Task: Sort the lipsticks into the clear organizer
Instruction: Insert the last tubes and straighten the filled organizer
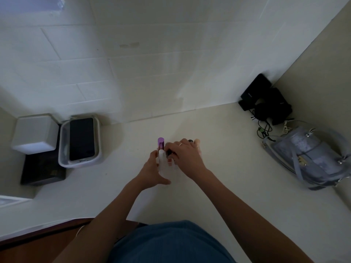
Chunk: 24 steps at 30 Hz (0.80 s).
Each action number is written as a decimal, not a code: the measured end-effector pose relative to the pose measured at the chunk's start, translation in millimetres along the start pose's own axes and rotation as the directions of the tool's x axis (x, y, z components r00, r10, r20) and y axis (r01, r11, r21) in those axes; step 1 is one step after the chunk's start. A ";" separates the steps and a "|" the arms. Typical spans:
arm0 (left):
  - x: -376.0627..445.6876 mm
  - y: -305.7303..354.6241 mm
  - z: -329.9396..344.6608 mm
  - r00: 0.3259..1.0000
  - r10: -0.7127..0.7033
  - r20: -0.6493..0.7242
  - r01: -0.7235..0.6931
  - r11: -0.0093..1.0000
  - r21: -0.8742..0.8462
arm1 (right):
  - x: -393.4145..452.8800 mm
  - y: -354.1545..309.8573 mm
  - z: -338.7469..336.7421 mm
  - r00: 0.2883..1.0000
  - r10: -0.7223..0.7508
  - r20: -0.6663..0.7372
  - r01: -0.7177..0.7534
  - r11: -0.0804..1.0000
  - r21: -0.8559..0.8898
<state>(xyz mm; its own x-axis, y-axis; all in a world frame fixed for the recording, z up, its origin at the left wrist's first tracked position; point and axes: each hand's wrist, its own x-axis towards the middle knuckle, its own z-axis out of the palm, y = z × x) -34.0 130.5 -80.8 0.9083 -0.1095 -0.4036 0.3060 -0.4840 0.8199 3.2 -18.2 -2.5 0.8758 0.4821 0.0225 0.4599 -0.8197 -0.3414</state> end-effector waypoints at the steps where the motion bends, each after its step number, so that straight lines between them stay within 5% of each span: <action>1: 0.2 -0.6 -0.2 1.000 -0.005 0.001 0.005 1.000 0.007 | -0.6 0.5 0.2 1.000 0.001 -0.011 -0.001 1.000 0.010; 6: -2.0 -1.9 0.7 1.000 -0.020 -0.009 0.020 0.999 0.028 | 11.2 -4.6 -14.4 0.984 0.037 -0.174 0.004 0.973 0.229; 11: -3.7 -1.9 -0.9 1.000 -0.020 0.000 0.020 0.999 0.042 | 33.6 -12.9 -22.2 0.992 -0.101 0.081 0.089 0.985 0.147; 18: -3.0 -2.1 -2.1 1.000 0.009 0.010 -0.010 0.998 0.056 | 33.1 -8.3 -18.0 0.997 -0.053 0.055 0.042 0.982 0.186; 21: -2.7 -5.9 -2.9 1.000 0.028 0.004 -0.028 0.999 0.044 | 27.2 2.2 -15.8 0.992 0.098 -0.081 -0.066 0.940 0.334; 24: -4.8 -11.1 -3.2 0.996 0.076 -0.043 -0.074 0.996 0.044 | 6.4 35.5 -13.7 0.876 0.369 -0.312 -0.182 0.850 0.494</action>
<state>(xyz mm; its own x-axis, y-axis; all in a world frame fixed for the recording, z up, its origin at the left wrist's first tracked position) -40.8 139.2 -86.6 0.9402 -0.1089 -0.3226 0.2251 -0.5121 0.8289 27.2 -48.5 -1.6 0.9821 0.0233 0.1870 0.1594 -0.6314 -0.7589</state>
